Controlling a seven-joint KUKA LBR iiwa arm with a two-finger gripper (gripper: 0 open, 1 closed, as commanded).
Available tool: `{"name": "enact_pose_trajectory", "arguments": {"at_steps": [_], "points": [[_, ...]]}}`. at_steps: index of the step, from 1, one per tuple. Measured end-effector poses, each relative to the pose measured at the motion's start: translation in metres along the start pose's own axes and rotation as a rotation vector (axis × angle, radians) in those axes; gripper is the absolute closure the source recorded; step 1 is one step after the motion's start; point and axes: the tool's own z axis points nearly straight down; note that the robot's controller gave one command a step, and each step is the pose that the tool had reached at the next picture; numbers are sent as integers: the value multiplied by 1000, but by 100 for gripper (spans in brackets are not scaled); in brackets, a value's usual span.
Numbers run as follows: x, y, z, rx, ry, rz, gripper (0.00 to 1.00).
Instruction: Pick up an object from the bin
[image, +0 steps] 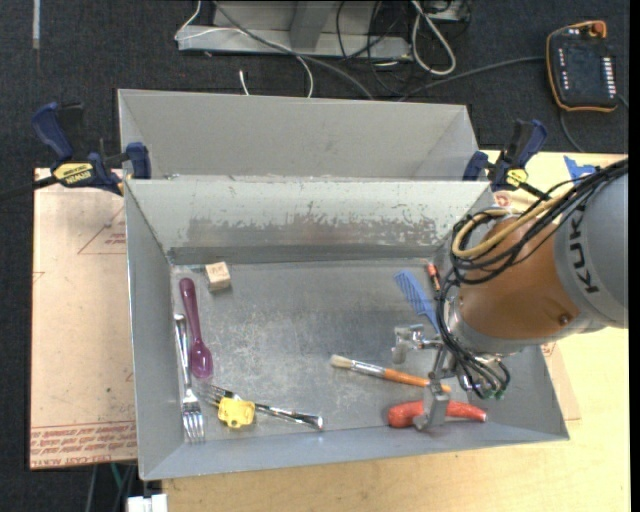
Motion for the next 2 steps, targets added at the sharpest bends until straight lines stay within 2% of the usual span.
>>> {"name": "enact_pose_trajectory", "arguments": {"at_steps": [1, 2], "points": [[2, -5, 27, 10, -40, -141, 0], [6, -9, 29, 0, -3, 16, 100]]}}
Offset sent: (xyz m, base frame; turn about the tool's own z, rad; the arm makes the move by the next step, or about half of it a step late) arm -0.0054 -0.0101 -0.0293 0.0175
